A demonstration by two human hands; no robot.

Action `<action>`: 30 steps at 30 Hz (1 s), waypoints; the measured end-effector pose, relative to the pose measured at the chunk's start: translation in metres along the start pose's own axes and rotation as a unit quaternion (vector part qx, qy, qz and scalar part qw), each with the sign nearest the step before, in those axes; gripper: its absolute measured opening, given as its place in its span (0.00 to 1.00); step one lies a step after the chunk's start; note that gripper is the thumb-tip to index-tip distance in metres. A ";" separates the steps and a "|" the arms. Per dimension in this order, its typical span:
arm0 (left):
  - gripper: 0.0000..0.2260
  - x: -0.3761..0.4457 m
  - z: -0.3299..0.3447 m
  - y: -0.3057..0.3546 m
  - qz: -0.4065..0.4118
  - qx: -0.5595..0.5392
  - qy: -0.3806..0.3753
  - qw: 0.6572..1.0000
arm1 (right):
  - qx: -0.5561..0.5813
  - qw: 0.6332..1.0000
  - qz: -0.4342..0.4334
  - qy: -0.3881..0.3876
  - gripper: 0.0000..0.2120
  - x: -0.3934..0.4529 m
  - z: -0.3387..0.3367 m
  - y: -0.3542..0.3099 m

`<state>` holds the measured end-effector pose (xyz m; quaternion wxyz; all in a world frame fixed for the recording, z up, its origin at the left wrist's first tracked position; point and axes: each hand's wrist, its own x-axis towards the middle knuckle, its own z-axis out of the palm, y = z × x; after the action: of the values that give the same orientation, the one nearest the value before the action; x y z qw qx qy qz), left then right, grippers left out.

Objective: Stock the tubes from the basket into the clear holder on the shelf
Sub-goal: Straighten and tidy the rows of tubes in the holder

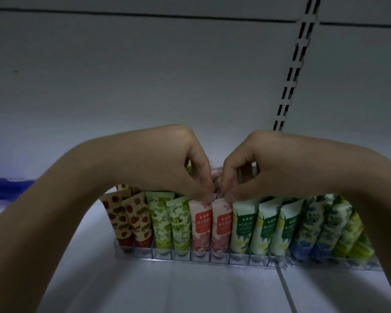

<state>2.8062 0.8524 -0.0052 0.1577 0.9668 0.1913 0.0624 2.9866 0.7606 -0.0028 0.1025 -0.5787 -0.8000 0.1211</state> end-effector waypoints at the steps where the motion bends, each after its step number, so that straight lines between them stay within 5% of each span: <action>1: 0.02 0.001 0.002 0.000 0.003 0.004 -0.001 1.000 | 0.000 1.000 0.000 0.001 0.01 0.000 0.001 0.000; 9: 0.05 0.002 0.002 -0.001 0.013 -0.005 -0.007 1.000 | 0.005 1.000 -0.001 0.006 0.02 0.001 0.000 0.002; 14: 0.04 0.000 -0.009 -0.011 0.001 -0.009 0.057 0.998 | 0.007 0.997 0.002 0.083 0.02 -0.002 -0.010 0.006; 30: 0.02 0.011 0.005 -0.020 -0.004 0.001 0.028 1.000 | 0.001 0.997 0.025 0.067 0.03 0.012 0.010 0.012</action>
<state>2.8097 0.8730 -0.0160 0.1513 0.9640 0.1997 0.0890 2.9907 0.7746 -0.0160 0.1530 -0.6056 -0.7762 0.0853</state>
